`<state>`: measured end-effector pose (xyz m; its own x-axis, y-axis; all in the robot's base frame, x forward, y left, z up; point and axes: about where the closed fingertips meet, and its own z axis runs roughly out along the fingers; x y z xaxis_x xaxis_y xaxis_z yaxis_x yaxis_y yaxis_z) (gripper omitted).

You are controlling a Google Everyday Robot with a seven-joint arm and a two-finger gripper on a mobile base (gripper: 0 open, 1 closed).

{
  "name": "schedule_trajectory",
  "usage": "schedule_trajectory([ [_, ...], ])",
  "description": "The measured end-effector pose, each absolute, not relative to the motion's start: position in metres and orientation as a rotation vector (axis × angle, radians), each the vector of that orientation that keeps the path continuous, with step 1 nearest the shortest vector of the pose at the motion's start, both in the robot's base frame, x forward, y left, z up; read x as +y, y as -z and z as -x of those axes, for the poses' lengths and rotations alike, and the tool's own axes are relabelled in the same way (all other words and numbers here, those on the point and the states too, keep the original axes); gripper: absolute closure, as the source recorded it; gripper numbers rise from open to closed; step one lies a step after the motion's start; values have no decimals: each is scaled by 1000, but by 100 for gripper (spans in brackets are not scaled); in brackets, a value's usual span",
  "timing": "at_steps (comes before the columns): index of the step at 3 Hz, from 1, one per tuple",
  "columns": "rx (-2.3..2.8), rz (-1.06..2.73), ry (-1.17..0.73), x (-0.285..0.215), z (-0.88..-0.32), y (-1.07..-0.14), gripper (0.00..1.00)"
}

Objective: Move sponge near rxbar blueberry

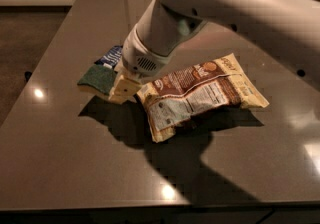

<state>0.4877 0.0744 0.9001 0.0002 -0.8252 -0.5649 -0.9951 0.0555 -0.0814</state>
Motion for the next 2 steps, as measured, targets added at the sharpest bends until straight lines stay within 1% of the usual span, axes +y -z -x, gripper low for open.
schedule_trajectory([
  [1,1930,1726,-394,58,-542,-915,100],
  [2,1963,1682,-347,51,-569,-919,100],
])
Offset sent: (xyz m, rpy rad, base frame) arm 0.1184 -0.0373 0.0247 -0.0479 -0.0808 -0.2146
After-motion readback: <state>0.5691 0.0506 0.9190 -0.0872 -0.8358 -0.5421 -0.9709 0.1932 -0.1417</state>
